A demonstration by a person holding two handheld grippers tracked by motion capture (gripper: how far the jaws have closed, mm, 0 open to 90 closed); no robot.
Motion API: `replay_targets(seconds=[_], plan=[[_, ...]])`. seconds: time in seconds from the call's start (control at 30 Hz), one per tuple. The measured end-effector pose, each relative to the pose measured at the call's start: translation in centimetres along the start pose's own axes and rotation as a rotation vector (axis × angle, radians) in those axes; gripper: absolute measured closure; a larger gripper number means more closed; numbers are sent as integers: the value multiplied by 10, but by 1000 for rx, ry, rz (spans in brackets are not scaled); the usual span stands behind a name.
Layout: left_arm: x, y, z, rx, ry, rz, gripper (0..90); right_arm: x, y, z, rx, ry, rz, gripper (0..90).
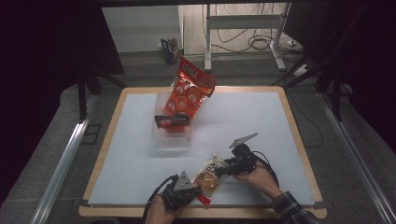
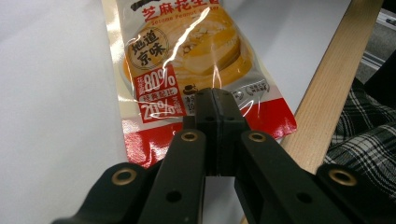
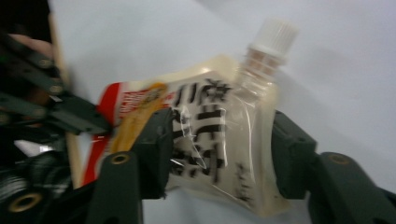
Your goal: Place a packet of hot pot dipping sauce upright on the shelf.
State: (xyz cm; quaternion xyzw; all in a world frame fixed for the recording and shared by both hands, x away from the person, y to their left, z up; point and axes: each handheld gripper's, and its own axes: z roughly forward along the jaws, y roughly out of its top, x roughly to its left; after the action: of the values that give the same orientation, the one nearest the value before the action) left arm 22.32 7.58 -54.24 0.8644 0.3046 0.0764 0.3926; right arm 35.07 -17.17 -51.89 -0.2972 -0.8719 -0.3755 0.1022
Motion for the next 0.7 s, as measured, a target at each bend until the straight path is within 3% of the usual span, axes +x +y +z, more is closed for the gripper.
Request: replay_targets(seconds=[0.17, 0.33, 0.5, 0.57, 0.7], plan=[[1, -1, 0, -7, -7, -5, 900, 3, 2, 6, 23, 4, -8, 518], [3, -3, 0, -24, -21, -6, 900, 3, 3, 1, 5, 11, -2, 765], [-1, 1, -1, -2, 7, 28, 900, 16, 8, -1, 20, -40, -43, 850], [-4, 2, -3, -1, 0, 33, 785, 21, 10, -2, 23, -59, -67, 862], [-9, 3, -7, -1, 52, 70, 628, 25, 15, -5, 21, -62, -82, 869]])
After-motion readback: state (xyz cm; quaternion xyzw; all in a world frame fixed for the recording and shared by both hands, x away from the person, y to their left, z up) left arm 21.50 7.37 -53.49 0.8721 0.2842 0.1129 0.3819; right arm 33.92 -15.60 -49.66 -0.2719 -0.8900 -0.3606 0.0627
